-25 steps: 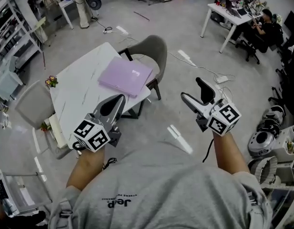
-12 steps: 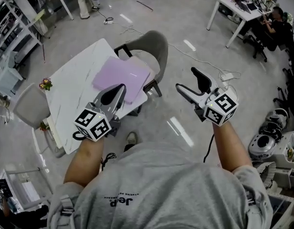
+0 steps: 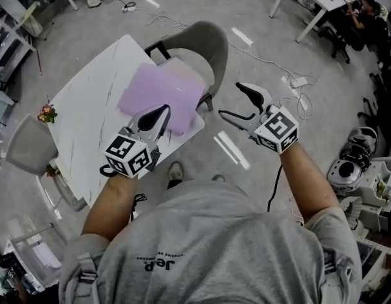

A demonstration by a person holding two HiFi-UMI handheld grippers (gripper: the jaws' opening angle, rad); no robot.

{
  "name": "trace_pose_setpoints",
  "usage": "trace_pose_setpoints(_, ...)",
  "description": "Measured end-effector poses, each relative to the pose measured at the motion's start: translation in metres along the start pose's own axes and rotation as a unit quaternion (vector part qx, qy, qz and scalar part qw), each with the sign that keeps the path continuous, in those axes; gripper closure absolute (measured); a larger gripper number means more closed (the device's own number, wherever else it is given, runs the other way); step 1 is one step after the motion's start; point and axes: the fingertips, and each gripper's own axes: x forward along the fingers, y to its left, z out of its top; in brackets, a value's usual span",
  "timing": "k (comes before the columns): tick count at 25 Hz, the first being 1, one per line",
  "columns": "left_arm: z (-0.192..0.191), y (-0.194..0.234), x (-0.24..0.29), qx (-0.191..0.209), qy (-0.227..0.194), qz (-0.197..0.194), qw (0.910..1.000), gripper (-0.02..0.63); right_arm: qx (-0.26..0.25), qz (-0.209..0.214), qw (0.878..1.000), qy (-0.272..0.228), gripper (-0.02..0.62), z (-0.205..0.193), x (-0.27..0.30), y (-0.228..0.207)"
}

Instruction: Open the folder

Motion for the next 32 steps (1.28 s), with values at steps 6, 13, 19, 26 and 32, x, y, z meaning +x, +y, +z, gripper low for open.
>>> trace_pose_setpoints(6,-0.05,0.043,-0.003,-0.026,0.031,0.025,0.9988,0.557,-0.058,0.071,0.994,0.06,0.239,-0.05,0.069,0.027)
trace_pose_setpoints(13,-0.105,0.067,0.001,-0.044,0.058,0.04,0.9966,0.557,-0.144,0.158,0.968,0.131,0.239,-0.13,0.119,0.071)
trace_pose_setpoints(19,-0.143,0.076,0.002,-0.062,0.073,0.047,0.9943,0.557,-0.252,0.221,0.926,0.172,0.239,-0.183,0.149,0.107)
trace_pose_setpoints(26,-0.164,0.088,-0.003,-0.074,0.081,0.054,0.9925,0.557,-0.312,0.234,0.902,0.185,0.241,-0.215,0.17,0.118)
trace_pose_setpoints(32,-0.173,0.092,-0.005,-0.079,0.082,0.052,0.9921,0.557,-0.342,0.243,0.886,0.197,0.261,-0.229,0.18,0.121)
